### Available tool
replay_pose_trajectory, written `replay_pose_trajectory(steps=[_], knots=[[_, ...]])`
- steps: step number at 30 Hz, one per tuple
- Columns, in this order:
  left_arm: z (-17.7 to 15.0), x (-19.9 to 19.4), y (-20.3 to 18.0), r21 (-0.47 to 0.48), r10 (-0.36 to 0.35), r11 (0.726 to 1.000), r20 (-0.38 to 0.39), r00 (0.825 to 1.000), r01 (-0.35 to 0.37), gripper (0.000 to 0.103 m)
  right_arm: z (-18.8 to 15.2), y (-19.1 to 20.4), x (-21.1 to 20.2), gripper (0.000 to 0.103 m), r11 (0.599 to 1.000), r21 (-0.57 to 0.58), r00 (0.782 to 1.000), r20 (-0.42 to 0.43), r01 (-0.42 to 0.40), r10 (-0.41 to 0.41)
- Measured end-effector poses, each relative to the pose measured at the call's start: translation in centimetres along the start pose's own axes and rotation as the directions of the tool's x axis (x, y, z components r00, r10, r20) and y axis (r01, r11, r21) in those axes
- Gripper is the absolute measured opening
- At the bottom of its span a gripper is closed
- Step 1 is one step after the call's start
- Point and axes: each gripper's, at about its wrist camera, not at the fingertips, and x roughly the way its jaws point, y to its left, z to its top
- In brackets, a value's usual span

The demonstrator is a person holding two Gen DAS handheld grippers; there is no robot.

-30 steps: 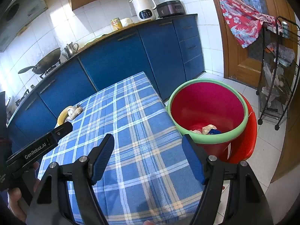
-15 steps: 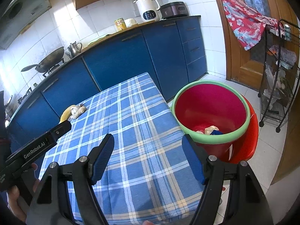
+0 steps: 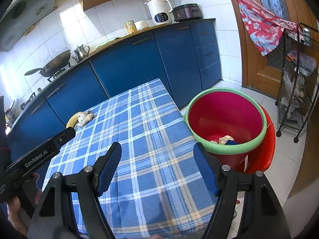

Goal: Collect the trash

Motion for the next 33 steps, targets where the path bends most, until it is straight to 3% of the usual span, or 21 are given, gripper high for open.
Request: replay_pose_trajectory(steps=[33], knots=[[0.09, -0.5, 0.04, 0.001, 0.0, 1.0, 0.002, 1.0, 0.0, 0.076, 0.13, 0.43, -0.42, 0.075, 1.0, -0.002, 1.0, 0.005, -0.008, 0.008]])
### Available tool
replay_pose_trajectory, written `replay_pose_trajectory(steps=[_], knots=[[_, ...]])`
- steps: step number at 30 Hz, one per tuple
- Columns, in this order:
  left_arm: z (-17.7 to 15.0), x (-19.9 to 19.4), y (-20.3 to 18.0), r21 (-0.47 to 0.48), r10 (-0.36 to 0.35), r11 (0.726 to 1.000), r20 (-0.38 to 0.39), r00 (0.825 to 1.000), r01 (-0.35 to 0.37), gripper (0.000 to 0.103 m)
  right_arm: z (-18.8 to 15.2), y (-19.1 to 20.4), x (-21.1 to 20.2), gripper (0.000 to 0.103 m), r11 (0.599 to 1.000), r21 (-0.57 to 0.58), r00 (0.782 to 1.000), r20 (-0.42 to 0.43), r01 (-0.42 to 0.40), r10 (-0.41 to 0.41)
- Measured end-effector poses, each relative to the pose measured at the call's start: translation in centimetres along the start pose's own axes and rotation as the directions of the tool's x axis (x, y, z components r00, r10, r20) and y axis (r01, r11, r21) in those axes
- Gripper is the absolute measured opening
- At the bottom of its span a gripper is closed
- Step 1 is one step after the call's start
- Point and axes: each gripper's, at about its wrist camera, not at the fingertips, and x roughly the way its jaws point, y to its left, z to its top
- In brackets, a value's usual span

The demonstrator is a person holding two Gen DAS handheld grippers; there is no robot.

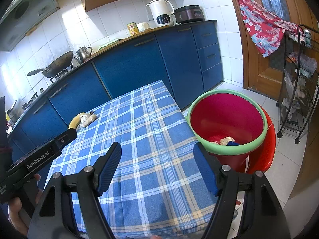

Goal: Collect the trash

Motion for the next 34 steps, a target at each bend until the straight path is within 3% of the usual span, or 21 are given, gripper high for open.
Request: replay_pose_trajectory(steps=[34], knots=[[-0.69, -0.11, 0.2, 0.005, 0.011, 1.0, -0.008, 1.0, -0.011, 0.076, -0.06, 0.81, 0.08, 0.075, 1.0, -0.021, 1.0, -0.003, -0.011, 0.011]])
